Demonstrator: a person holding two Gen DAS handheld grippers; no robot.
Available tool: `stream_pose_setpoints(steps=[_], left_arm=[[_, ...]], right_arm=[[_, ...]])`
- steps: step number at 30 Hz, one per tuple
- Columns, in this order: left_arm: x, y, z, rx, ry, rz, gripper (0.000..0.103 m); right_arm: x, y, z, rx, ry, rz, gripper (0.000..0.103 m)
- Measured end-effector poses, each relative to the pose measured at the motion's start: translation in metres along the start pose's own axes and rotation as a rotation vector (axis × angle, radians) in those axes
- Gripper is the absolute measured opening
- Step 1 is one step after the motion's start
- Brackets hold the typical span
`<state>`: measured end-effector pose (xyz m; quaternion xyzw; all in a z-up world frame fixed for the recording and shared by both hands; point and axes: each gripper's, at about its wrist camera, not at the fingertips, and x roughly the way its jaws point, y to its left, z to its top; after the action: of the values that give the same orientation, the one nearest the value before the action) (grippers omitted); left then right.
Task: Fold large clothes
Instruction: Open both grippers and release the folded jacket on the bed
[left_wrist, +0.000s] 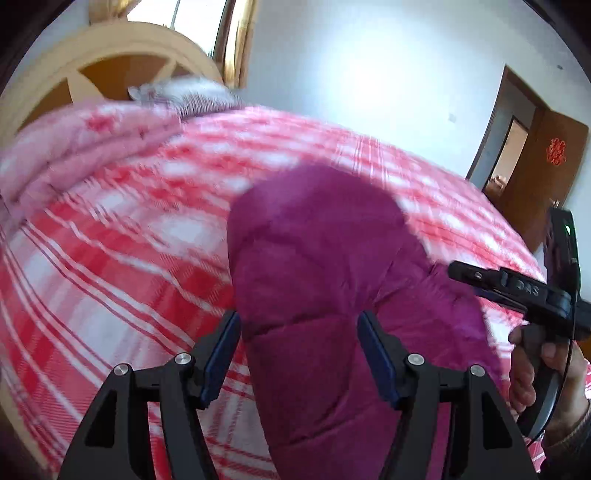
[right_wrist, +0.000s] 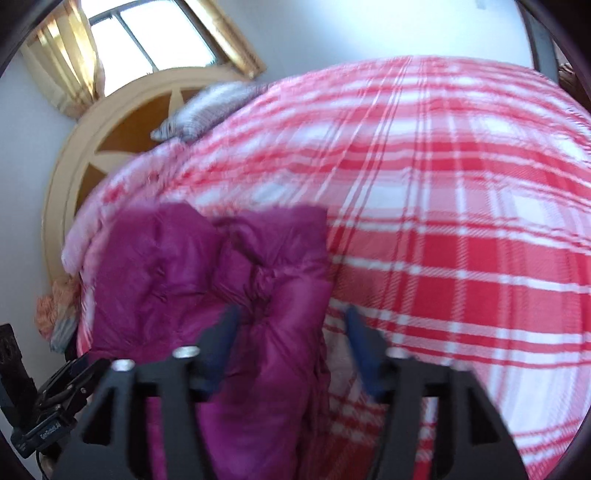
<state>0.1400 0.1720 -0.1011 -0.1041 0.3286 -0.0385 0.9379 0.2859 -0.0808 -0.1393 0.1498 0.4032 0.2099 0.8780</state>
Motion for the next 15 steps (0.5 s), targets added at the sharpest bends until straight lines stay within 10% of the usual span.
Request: stream_pose_setpoints(steps=[15], left_arm=[[-0.091,-0.018,0.029,0.094,-0.228,0.0,0.075]], right_arm=[[-0.128,0.068,-0.038,-0.08,-0.255,-0.129,0.094]])
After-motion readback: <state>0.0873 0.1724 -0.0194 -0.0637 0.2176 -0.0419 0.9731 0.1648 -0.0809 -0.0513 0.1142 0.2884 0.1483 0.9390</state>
